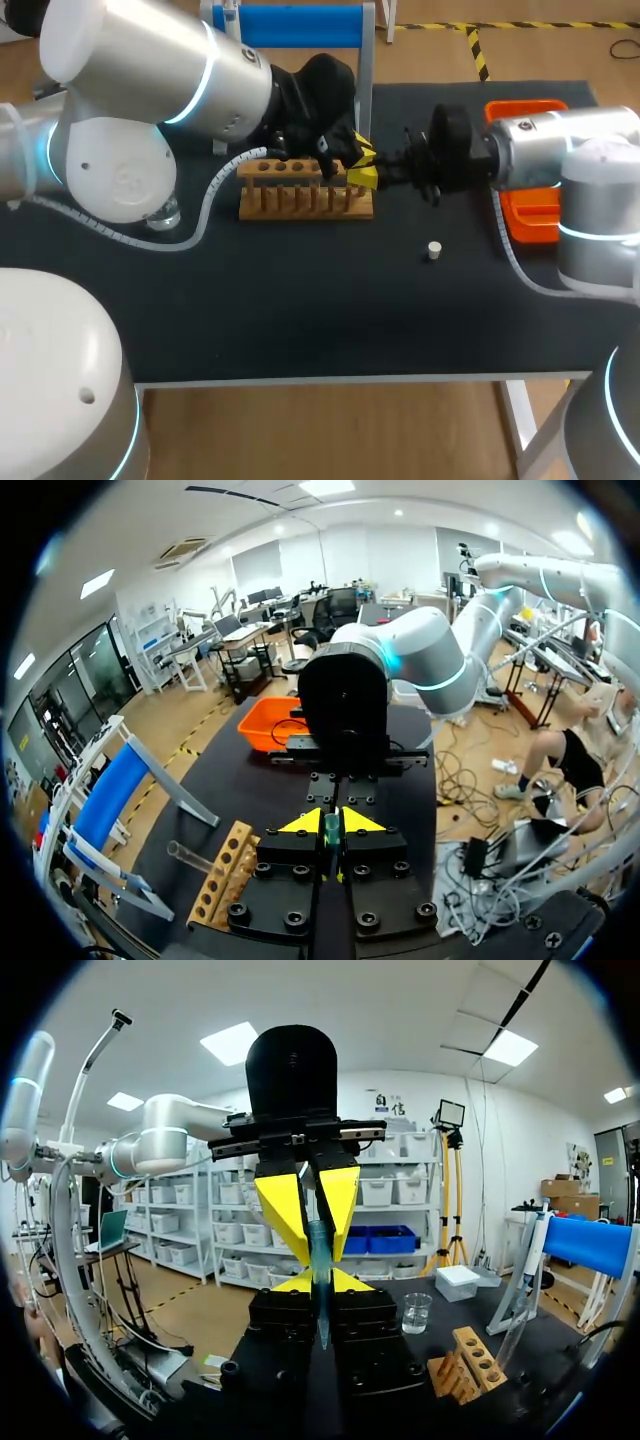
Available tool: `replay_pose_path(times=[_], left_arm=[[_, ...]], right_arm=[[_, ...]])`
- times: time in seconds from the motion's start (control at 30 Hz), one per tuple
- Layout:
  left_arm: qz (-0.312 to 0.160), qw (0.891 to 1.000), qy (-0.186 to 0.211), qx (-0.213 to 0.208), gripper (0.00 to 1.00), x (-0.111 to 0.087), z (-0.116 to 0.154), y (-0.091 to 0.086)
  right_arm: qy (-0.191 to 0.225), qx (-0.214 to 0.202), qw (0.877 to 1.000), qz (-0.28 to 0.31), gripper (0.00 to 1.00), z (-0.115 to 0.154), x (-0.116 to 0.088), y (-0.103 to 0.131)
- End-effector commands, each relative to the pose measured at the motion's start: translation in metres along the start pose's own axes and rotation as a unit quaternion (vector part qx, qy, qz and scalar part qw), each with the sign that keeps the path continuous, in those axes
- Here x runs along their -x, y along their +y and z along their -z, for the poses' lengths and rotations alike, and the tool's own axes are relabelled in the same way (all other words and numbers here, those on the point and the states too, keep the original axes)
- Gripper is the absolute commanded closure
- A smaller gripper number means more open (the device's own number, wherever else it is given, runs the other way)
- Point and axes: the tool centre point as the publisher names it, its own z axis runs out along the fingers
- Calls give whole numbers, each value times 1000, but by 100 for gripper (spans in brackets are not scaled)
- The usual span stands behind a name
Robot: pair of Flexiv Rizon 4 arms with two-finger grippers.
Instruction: Invert the test tube, pick up the pipette, mount the tip to pipette, aspirate from beaker and dispense into the tube, eject the tip, return the pipette, and cap with the stopper.
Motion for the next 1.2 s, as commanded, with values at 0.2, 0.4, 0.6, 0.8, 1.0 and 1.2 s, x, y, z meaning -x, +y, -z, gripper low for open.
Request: replay_pose_path(times=[0.2,0.4,0.6,0.8,1.0,1.2], left_arm=[[0,1000,0,3,0,1,1,-1],[0,1000,0,3,0,1,1,-1],[0,1000,0,3,0,1,1,-1],[0,1000,0,3,0,1,1,-1],[0,1000,0,3,0,1,1,-1],[0,1000,0,3,0,1,1,-1]], right_arm=[[-1,1,1000,-1,100,6,-4,-1],[0,-4,1000,1,100,25,-10,-3],[2,-13,1000,7,100,53,-21,-8],[-3,-26,1000,9,100,90,-37,-14],[-7,-27,1000,9,100,124,-55,-26],[-14,-28,999,7,100,156,-68,-41]])
